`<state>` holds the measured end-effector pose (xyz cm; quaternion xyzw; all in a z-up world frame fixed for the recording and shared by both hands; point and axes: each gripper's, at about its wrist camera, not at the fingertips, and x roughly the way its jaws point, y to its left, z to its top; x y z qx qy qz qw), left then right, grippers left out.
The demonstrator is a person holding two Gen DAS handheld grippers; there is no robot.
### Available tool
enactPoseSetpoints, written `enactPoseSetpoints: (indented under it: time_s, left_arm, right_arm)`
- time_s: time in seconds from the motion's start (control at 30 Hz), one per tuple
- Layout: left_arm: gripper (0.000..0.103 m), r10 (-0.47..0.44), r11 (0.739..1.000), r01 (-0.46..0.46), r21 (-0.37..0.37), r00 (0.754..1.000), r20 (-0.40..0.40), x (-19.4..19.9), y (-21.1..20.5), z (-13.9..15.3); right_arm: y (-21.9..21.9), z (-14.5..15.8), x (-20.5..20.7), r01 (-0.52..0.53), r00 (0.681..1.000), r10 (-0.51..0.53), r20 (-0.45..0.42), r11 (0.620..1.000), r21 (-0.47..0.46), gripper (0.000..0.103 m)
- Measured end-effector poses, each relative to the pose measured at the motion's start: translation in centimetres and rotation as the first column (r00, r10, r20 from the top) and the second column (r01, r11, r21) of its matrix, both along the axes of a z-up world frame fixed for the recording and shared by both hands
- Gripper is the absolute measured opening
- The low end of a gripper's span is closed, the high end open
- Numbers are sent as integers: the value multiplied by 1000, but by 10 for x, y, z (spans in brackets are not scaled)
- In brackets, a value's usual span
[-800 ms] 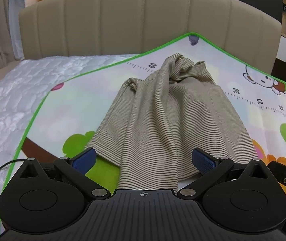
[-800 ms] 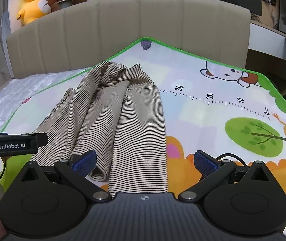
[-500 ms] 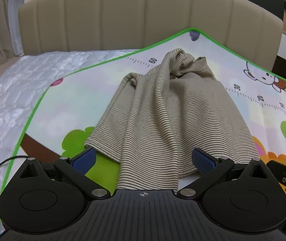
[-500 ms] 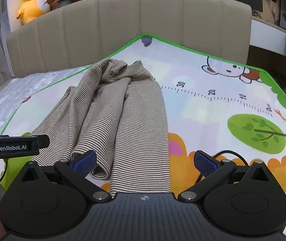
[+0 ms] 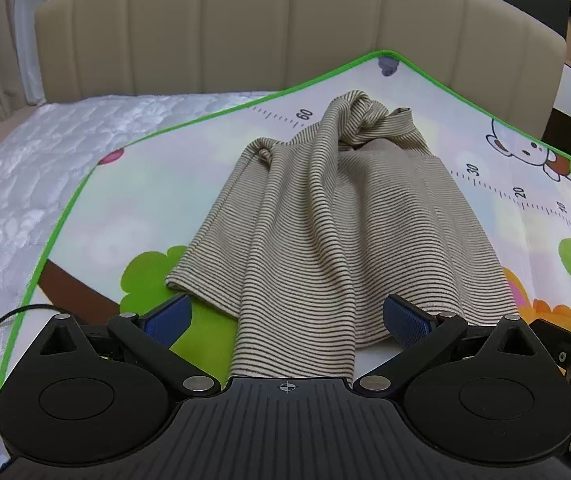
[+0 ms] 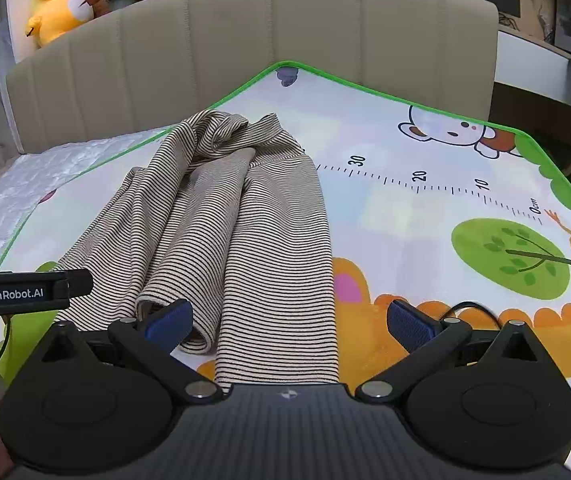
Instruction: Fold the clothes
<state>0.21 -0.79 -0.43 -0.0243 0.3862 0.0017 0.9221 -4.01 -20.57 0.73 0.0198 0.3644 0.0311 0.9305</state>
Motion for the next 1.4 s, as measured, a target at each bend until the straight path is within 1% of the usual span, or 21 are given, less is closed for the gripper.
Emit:
enactPoseSetpoints:
  time_s: [0.2,0.47,1.0,1.4]
  left_arm:
    - [103,4,1000,-4,-7,1000,-5,-1,3,0]
    - [103,4,1000,-4,-19,1000,-4,-3,6,1]
    - [103,12,1000,-13,-14,999,-29,0,6,-2]
    - [103,15,1000,-15,-20,999,-32,-1,8,-2]
  right_arm:
    - [-1,2,0,14,1000,-14,12,1000,10,103]
    - [1,3,1,22,1000,-22,7,1000,-1,103]
    - [4,0,2,22,1000,-22,2,1000,6,103]
    - [6,1,1,19,1000,-19,8,1000,5,103]
